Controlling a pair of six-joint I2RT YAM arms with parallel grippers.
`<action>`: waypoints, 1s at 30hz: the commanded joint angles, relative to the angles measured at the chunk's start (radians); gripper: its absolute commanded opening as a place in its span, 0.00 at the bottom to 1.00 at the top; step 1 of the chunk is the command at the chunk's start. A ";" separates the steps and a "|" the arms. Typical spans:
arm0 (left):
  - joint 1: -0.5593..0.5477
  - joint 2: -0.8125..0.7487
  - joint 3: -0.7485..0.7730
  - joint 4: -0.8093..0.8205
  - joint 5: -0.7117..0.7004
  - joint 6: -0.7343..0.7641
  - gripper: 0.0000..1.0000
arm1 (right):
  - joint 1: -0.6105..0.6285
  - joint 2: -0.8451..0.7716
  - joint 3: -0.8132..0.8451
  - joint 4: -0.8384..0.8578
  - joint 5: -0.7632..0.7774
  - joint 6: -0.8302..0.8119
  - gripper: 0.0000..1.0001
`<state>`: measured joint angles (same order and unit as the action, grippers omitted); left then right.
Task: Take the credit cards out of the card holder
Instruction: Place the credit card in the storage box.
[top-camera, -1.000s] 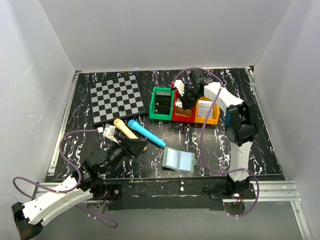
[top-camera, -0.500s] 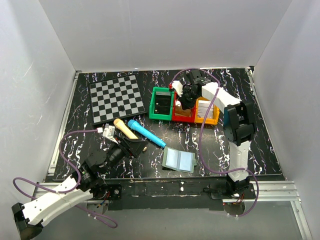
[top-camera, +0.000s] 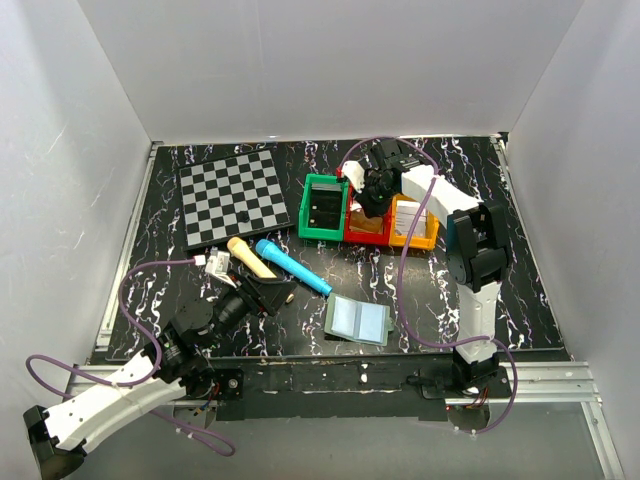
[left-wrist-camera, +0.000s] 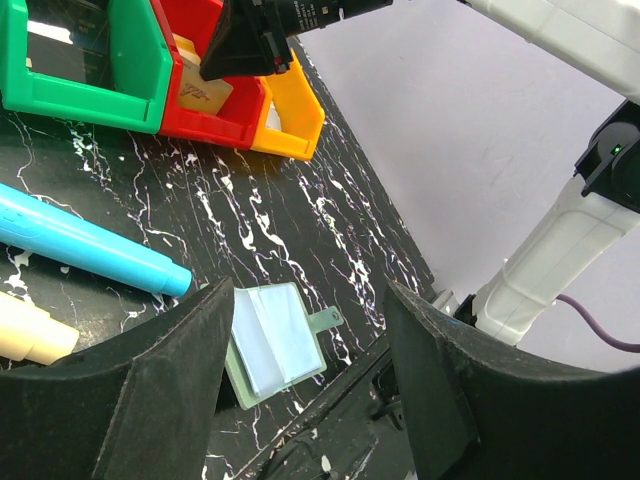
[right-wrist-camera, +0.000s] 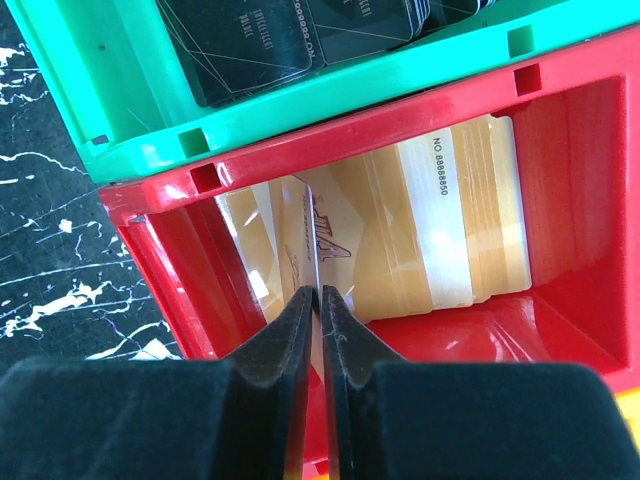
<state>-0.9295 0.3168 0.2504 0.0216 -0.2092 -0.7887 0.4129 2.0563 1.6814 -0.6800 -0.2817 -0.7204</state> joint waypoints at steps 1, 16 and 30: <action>0.004 0.002 -0.008 -0.012 -0.001 0.011 0.61 | 0.003 -0.010 0.021 0.025 0.026 0.009 0.16; 0.004 -0.013 -0.010 -0.015 0.001 0.002 0.61 | 0.006 -0.033 0.050 0.062 0.067 0.059 0.25; 0.004 -0.041 0.059 -0.228 -0.106 -0.033 0.81 | 0.076 -0.476 -0.113 0.553 0.217 0.484 0.39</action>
<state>-0.9295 0.2905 0.2558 -0.0807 -0.2306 -0.7986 0.4286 1.7988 1.6482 -0.3271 -0.0883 -0.4099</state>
